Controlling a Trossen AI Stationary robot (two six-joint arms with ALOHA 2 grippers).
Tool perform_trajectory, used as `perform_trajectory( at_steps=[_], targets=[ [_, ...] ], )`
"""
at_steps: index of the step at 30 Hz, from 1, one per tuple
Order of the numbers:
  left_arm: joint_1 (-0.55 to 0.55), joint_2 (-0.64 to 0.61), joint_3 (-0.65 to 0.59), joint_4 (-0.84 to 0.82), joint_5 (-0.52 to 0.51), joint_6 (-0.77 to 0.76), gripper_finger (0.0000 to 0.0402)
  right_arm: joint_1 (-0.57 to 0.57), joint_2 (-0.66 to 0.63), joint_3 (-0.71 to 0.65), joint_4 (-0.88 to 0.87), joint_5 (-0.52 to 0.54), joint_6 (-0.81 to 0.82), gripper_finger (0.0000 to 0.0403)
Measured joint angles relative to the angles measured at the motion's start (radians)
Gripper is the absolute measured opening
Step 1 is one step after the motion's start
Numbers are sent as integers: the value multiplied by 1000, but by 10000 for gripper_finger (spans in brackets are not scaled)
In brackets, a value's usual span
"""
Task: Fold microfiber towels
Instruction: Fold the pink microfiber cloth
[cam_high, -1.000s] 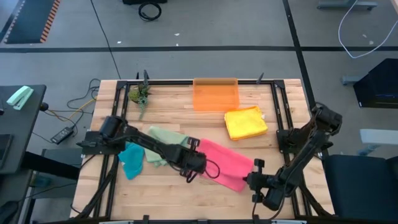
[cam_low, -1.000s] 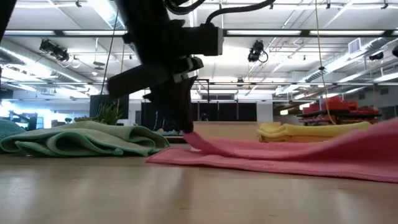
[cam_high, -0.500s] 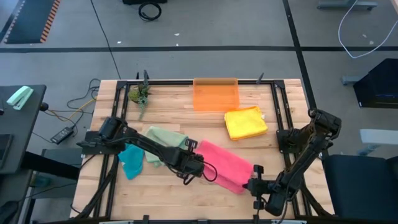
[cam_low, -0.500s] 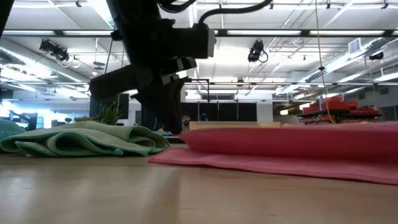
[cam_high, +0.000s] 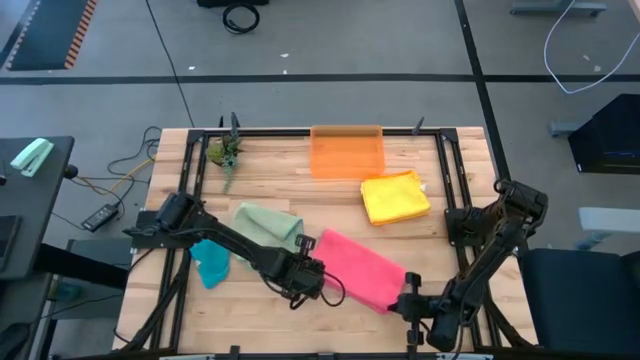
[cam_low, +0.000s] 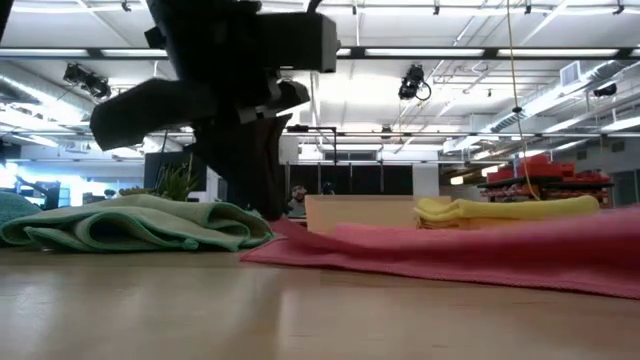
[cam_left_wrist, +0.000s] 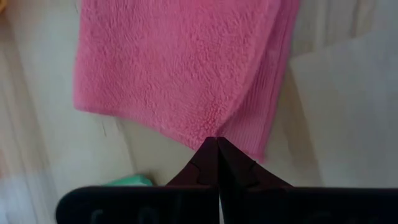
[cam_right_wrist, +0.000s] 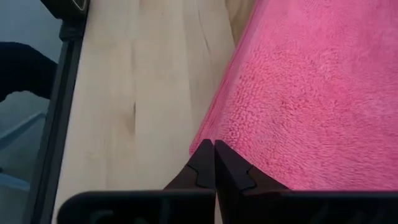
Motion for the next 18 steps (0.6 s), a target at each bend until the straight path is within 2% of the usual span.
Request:
perform_trajectory(
  at_steps=[18],
  targets=[
    [-28,-9,0,-6,-1,9,1,-4,24,0,7,-42,16,1]
  ],
)
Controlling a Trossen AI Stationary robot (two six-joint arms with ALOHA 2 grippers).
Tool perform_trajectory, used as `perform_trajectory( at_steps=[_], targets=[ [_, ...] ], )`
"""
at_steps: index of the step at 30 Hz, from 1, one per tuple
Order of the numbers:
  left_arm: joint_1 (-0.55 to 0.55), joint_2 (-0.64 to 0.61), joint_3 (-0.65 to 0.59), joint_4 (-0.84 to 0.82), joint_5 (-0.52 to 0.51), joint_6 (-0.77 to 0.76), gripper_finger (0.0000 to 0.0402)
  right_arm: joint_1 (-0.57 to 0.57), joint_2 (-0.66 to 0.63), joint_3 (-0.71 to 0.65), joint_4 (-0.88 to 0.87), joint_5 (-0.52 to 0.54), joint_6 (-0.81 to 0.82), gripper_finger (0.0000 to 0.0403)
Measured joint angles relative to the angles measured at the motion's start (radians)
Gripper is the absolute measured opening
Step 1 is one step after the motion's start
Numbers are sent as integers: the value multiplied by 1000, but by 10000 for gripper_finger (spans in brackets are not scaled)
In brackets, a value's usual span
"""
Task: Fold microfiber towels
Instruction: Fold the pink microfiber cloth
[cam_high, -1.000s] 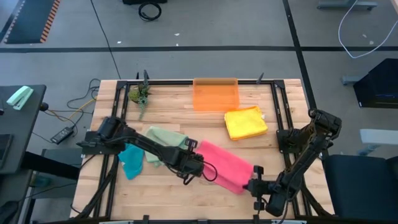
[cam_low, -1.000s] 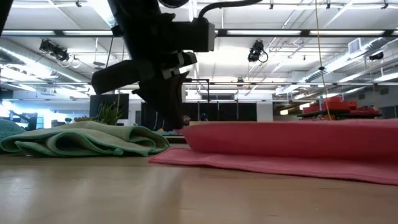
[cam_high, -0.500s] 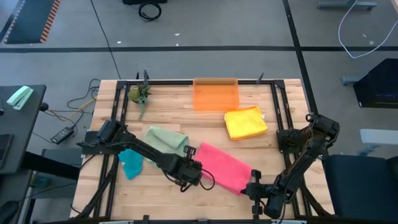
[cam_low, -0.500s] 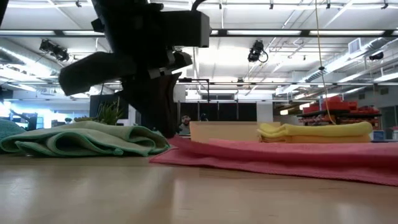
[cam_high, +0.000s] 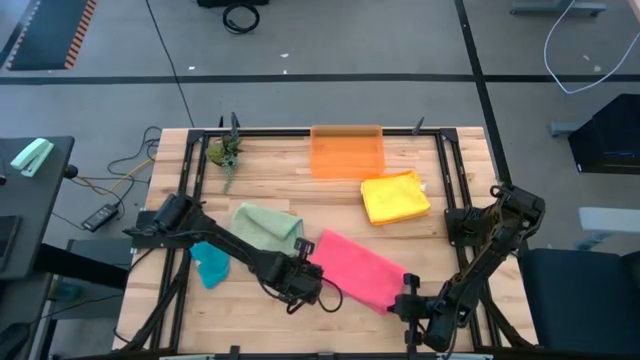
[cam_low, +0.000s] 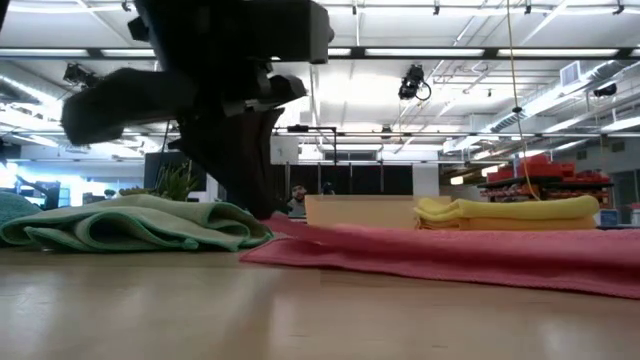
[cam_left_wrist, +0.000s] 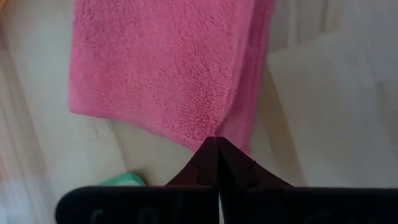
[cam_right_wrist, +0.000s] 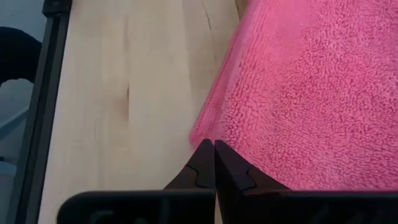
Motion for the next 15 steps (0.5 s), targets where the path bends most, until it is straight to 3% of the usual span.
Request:
perform_trajectory(
  at_steps=[9,15],
  targets=[
    [2,-1,0,-26,-1,-6,6,-4,0,0,45,0,-26,1],
    [2,-1,0,-24,31,-9,38,-3,0,0,45,-18,-21,1]
  ],
)
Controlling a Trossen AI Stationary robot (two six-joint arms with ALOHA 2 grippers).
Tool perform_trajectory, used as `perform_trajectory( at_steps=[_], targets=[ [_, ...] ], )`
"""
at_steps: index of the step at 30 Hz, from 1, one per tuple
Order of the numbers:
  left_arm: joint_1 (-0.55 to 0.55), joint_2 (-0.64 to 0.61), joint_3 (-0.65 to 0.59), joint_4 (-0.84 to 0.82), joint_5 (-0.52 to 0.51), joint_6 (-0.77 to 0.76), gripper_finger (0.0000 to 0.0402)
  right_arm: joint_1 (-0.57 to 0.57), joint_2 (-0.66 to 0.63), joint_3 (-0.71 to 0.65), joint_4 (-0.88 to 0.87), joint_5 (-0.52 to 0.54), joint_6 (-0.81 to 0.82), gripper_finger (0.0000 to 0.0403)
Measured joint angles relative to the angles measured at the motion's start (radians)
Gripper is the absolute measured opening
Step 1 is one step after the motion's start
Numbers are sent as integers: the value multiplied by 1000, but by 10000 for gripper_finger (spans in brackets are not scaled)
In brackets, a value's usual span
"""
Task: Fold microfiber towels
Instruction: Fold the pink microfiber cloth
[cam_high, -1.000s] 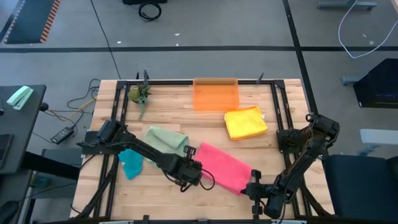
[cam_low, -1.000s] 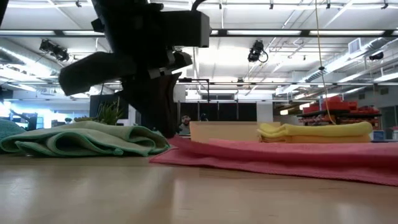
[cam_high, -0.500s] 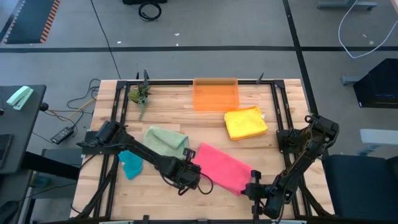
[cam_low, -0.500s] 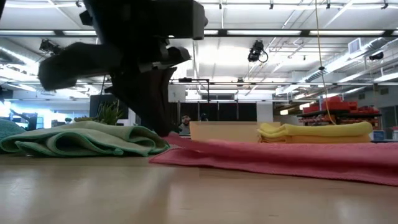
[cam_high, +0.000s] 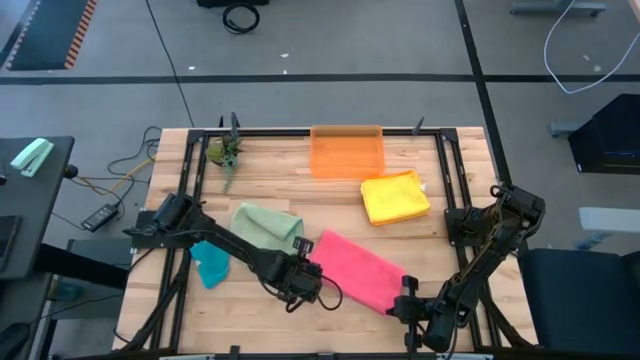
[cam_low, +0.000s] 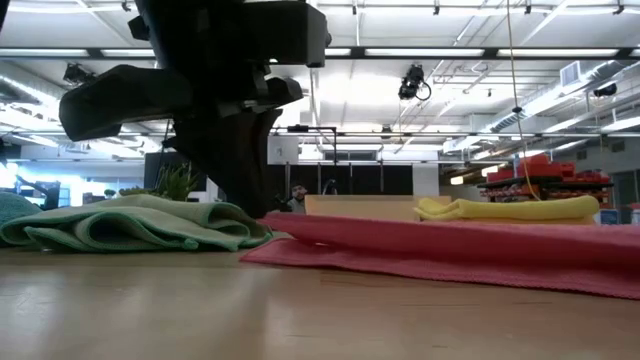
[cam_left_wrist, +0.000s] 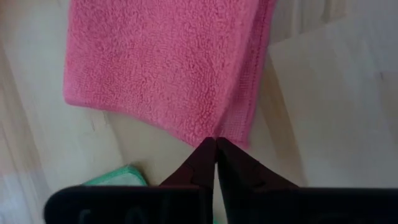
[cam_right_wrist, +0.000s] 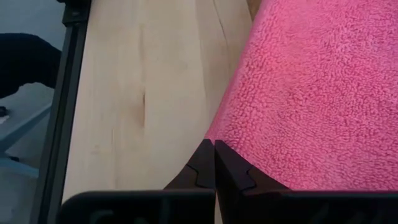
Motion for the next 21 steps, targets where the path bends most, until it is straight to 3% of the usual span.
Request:
perform_trajectory(
  at_steps=[11,21],
  targets=[
    [1,-1,0,1,-3,1,133,0,0,0,0,-1,1,14],
    [35,-53,0,-86,-26,-8,135,0,-13,0,2,-25,57,107]
  ],
)
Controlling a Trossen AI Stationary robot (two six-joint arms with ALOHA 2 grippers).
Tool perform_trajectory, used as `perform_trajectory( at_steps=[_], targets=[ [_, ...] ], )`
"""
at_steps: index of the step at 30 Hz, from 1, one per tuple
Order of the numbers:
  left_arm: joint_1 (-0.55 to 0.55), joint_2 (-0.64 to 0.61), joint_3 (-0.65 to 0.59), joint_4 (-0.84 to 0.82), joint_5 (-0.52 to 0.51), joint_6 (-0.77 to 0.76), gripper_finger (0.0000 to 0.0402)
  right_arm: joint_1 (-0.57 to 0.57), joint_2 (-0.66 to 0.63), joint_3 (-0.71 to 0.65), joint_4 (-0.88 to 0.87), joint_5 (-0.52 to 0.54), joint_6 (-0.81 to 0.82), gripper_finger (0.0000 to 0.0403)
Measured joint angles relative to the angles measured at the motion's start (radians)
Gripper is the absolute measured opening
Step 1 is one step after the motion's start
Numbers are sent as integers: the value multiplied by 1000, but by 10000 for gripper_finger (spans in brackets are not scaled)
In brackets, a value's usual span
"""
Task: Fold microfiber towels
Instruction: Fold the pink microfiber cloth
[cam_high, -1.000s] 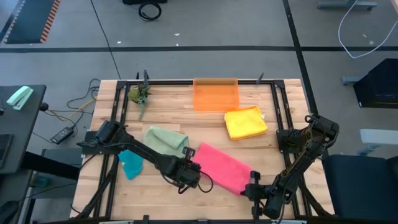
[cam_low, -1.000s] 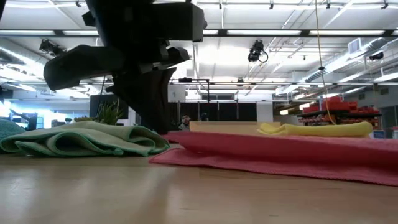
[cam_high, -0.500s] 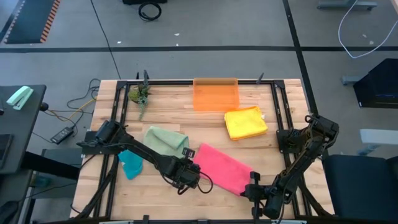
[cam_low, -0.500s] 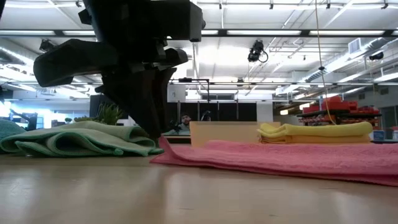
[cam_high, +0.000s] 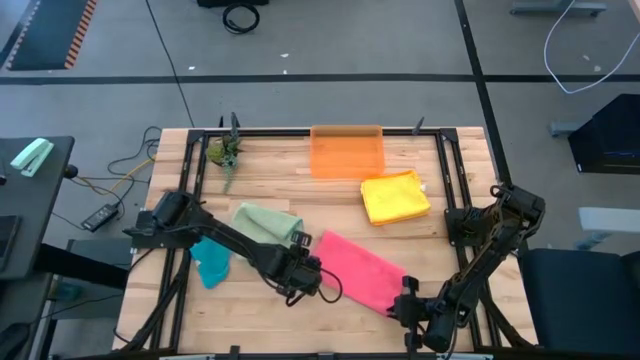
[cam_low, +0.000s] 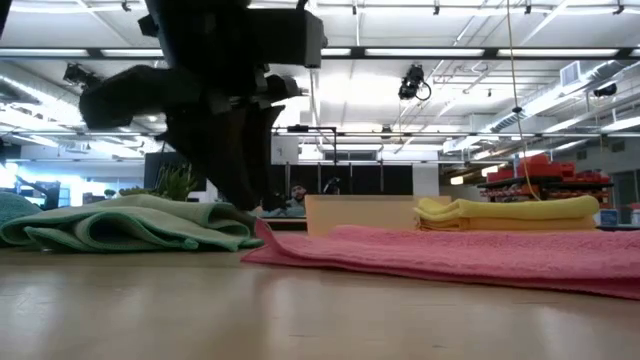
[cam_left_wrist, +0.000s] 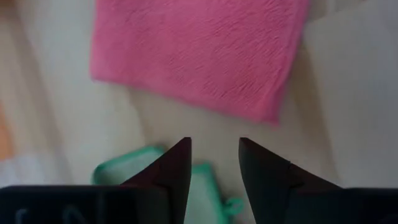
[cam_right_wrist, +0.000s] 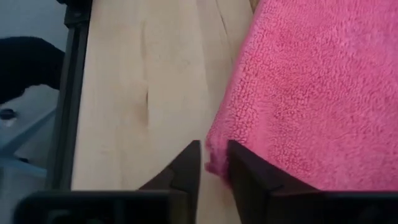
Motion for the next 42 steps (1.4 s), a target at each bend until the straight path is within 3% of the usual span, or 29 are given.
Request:
perform_trajectory(
  at_steps=[7,10,13,16,18,32,38,42],
  targets=[
    [29,-40,1,108,-4,16,108,7,-118,0,-8,-41,-39,186],
    [48,-7,3,225,71,28,88,9,-178,2,-83,1,-29,194],
    [54,38,0,312,127,21,53,-7,-193,0,-212,69,76,156],
    [51,76,0,342,129,28,12,-34,-166,-21,-226,38,68,63],
    [48,100,0,349,129,16,9,-48,-146,-51,-199,4,37,17],
    [87,163,3,371,126,-4,6,-80,-93,-201,94,-42,76,3],
    [135,173,3,411,109,73,10,-78,36,-135,247,-48,73,2],
    [172,166,-1,399,13,121,5,-79,77,-24,230,-90,-46,2]
  ],
)
